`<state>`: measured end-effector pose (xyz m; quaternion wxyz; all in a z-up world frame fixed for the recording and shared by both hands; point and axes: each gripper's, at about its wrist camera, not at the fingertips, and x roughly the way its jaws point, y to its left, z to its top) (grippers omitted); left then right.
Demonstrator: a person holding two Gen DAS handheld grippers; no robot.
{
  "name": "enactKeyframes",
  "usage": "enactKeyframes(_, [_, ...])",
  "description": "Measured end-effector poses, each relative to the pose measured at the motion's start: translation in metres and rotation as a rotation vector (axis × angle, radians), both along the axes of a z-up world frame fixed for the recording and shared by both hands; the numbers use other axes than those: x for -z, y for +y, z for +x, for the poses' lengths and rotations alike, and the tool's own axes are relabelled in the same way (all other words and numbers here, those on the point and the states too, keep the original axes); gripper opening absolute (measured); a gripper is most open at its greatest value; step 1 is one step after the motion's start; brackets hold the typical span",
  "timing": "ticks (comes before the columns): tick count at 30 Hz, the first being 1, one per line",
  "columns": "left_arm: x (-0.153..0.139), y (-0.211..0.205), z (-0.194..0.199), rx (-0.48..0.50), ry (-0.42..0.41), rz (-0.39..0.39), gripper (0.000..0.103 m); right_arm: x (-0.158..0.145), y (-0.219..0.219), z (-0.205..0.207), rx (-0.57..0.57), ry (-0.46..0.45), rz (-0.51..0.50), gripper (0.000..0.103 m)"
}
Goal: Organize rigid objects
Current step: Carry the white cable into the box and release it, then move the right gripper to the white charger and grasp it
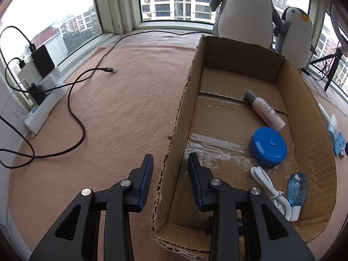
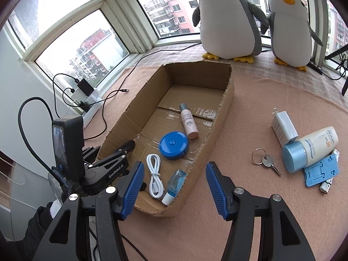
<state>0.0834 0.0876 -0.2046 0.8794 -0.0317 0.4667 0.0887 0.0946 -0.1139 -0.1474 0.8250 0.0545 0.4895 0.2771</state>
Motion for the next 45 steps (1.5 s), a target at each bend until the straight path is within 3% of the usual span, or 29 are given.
enactKeyframes(12, [0.001, 0.001, 0.001, 0.002, 0.001, 0.004, 0.031, 0.011, -0.09, 0.012, 0.145, -0.022, -0.023, 0.055])
enactKeyframes(19, [0.001, 0.001, 0.001, 0.002, 0.002, 0.009, 0.031, 0.016, -0.119, 0.034, 0.195, -0.024, -0.071, 0.055])
enactKeyframes(34, [0.001, 0.001, 0.0, 0.0, 0.004, 0.012, 0.031, 0.028, -0.094, 0.092, 0.078, -0.032, -0.224, 0.054])
enactKeyframes(45, [0.001, 0.001, 0.001, 0.0, 0.004, 0.011, 0.031, 0.057, -0.076, 0.118, 0.013, 0.034, -0.3, 0.029])
